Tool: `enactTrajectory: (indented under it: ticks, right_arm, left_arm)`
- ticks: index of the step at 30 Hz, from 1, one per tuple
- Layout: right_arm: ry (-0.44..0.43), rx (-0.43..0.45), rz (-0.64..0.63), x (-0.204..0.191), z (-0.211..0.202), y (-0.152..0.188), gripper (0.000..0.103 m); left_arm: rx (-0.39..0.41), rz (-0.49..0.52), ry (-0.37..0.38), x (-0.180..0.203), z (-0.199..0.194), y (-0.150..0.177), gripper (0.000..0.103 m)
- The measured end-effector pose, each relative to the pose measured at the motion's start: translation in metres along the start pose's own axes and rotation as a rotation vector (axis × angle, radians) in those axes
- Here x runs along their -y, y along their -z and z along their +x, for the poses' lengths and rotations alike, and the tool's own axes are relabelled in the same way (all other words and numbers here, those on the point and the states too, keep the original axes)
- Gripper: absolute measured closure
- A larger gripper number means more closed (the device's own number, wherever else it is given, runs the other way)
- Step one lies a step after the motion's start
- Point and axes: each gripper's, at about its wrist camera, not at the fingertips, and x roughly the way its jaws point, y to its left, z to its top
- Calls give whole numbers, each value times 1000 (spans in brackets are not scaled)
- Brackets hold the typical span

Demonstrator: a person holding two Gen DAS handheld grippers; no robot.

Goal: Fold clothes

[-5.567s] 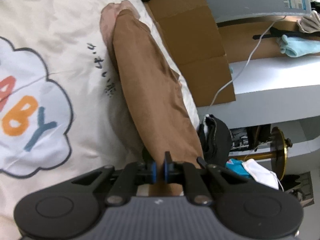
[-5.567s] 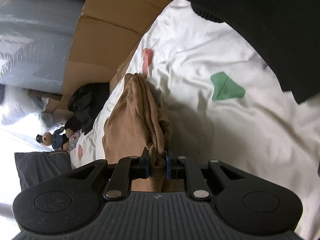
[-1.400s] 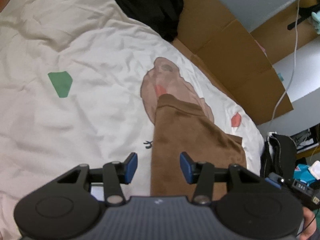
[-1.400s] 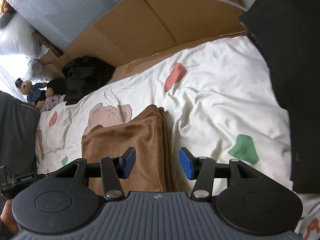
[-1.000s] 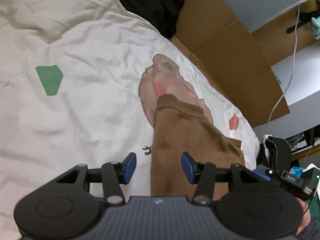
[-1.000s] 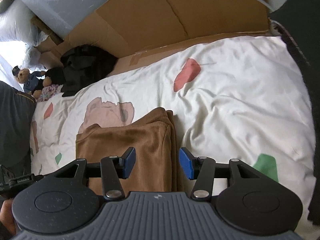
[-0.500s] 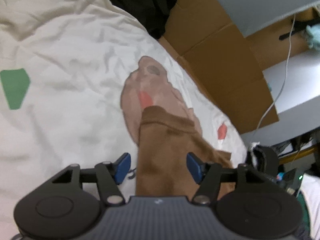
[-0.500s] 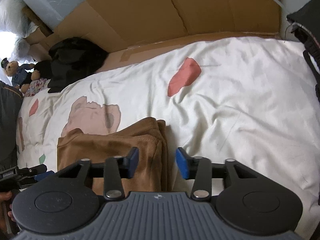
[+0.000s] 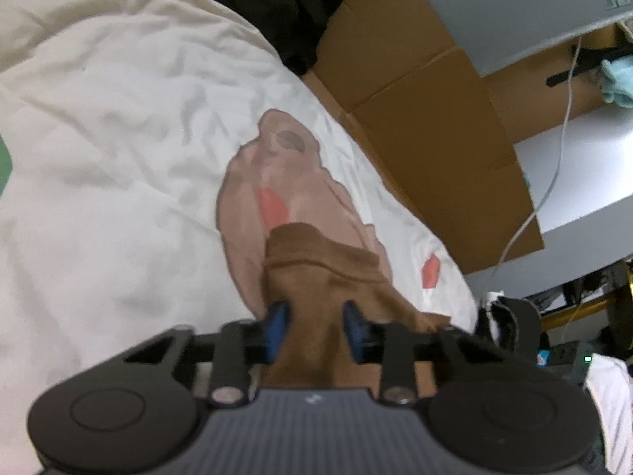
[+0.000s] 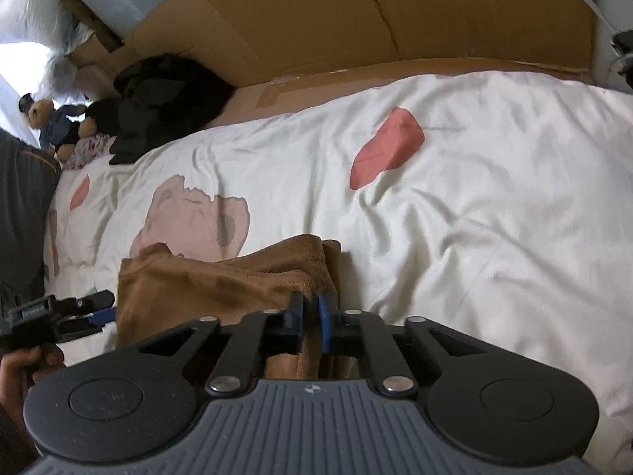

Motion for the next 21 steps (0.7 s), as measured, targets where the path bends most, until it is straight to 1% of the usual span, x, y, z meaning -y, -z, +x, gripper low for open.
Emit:
enactTrajectory:
  ticks: [1,3,6,9,10,11,12,13,15,17,19,21]
  right_arm:
    - [0,6,-16,-1,-1,0,97]
    - [-2,19,-46,-4,-3,-1,97]
    - [-9,37,-63,-4,-2,-2,97]
    - [-3,37,-70,-1,3,-2,97]
    - [2,31,-69,0,6,-2,97]
    - [10,27,-63,3,7,-3,95]
    - [17,28,-49,4,7,-3,94]
    - [12,32,-34,6,6,-3,90]
    - [4,39,-7,9,4,-3,81]
    - [5,42,0,12,1,-3,63]
    - [6,45,7,15,-2,-3,60]
    - [7,47,13,18,-5,-3,59]
  left_arm:
    - [2,8,-7,-1,0,-1,89]
    - [22,11,-5,-3,-2,-2,93]
    - [48,5,-7,-8,-5,-4,94]
    - [45,2,-16,-12,-3,-4,94]
    - [45,2,-16,-11,-3,-4,94]
    - [44,4,-18,-10,-3,-4,91]
    - [45,4,-19,-10,-5,-5,84]
    - [49,2,-18,-10,-8,-6,81]
    - [59,-2,-17,-10,-13,-8,68]
    - [59,-16,-3,-12,-19,-10,63]
    - [37,-28,11,-17,-20,-9,63]
    - [10,-34,17,-20,-20,-7,63]
